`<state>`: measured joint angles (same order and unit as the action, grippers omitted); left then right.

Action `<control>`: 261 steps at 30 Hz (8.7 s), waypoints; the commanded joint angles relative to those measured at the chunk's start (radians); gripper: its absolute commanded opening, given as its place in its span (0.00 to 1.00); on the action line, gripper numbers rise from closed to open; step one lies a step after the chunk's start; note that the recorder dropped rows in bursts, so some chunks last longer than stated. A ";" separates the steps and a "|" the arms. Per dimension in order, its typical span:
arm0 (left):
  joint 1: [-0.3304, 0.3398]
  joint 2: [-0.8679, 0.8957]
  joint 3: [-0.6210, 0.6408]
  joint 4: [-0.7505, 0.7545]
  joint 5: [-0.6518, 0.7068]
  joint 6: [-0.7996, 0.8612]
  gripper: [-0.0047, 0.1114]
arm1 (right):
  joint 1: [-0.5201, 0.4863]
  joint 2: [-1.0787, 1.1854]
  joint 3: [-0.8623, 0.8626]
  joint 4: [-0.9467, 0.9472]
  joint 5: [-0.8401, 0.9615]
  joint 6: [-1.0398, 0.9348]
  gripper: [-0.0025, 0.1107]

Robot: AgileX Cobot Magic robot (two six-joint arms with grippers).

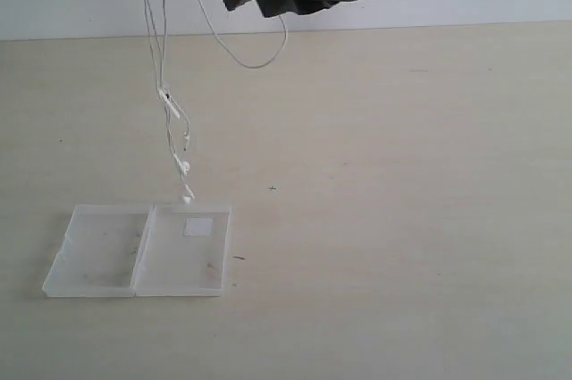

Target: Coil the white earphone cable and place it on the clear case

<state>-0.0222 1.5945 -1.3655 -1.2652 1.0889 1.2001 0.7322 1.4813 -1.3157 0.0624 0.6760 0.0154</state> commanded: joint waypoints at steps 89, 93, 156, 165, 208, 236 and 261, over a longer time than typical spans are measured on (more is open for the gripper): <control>-0.019 0.094 -0.268 0.537 0.132 0.442 0.04 | 0.001 0.000 -0.008 -0.269 -0.260 -0.649 0.66; -0.072 0.104 -0.268 0.594 0.132 0.444 0.04 | 0.001 0.000 -0.008 -0.085 -0.298 -0.748 0.66; -0.119 0.103 -0.268 0.614 0.070 0.508 0.04 | 0.001 0.237 -0.321 0.184 0.001 -0.791 0.57; -0.119 0.099 -0.268 0.608 0.083 0.528 0.04 | 0.001 0.240 -0.321 0.121 0.044 -0.848 0.61; -0.119 0.097 -0.268 0.404 -0.030 -0.059 0.04 | 0.001 0.082 -0.317 -0.062 0.084 -0.118 0.60; -0.088 0.097 -0.359 0.311 -0.074 -0.398 0.04 | 0.001 0.129 -0.007 0.007 -0.386 -0.133 0.93; -0.087 0.104 -0.359 0.277 -0.082 -0.419 0.04 | 0.001 0.259 -0.007 0.028 -0.733 0.105 0.95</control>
<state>-0.1123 1.7013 -1.7172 -0.9616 1.0151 0.7881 0.7322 1.7402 -1.3228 0.0911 -0.0403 0.1205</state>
